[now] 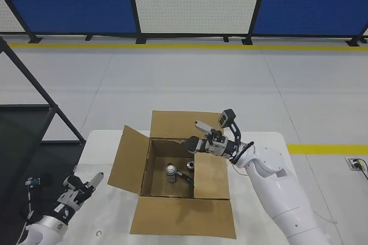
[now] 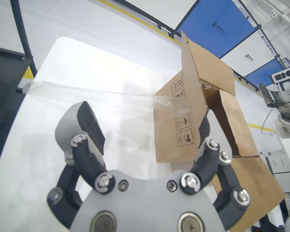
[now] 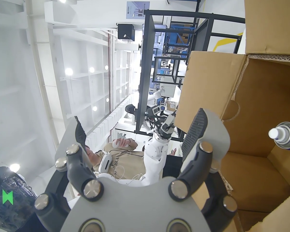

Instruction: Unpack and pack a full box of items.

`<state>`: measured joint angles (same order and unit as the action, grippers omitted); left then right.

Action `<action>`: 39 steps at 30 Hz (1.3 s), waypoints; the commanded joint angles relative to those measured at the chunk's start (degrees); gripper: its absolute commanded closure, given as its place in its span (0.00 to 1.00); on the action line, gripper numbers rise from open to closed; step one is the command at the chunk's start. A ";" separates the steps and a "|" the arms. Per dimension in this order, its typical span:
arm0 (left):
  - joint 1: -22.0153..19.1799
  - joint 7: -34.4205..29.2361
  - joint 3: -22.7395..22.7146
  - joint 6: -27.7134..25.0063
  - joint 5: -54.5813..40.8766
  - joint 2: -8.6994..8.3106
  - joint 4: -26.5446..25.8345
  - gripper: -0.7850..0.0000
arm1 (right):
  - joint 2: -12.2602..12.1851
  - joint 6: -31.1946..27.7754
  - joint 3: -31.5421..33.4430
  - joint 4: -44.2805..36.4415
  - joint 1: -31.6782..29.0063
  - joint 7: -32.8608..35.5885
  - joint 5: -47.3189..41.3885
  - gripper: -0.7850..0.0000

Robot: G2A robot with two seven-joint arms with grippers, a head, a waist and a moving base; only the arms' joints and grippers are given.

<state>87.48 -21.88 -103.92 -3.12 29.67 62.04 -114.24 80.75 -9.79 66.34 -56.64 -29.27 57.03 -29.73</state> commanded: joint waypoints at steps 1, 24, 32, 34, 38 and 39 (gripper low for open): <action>0.18 -0.02 -1.61 -0.63 -1.18 -0.08 -1.78 0.00 | -0.18 0.42 0.07 -0.36 -0.24 0.13 0.86 0.00; -29.33 -26.25 18.72 -8.00 -18.61 -1.67 0.90 0.00 | -6.79 0.36 19.79 -18.25 -14.93 7.01 3.89 0.00; -39.90 -29.86 32.22 -6.72 -17.10 -0.30 9.77 0.00 | -7.85 1.98 23.85 -22.39 -19.05 5.36 5.02 0.00; -39.90 -29.86 32.22 -6.72 -17.10 -0.30 9.77 0.00 | -7.85 1.98 23.85 -22.39 -19.05 5.36 5.02 0.00; -39.90 -29.86 32.22 -6.72 -17.10 -0.30 9.77 0.00 | -7.85 1.98 23.85 -22.39 -19.05 5.36 5.02 0.00; -39.90 -29.86 32.22 -6.72 -17.10 -0.30 9.77 0.00 | -7.85 1.98 23.85 -22.39 -19.05 5.36 5.02 0.00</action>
<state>47.62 -51.73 -71.74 -9.84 12.57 61.74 -104.48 72.90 -7.81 90.18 -79.02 -48.32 62.38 -24.72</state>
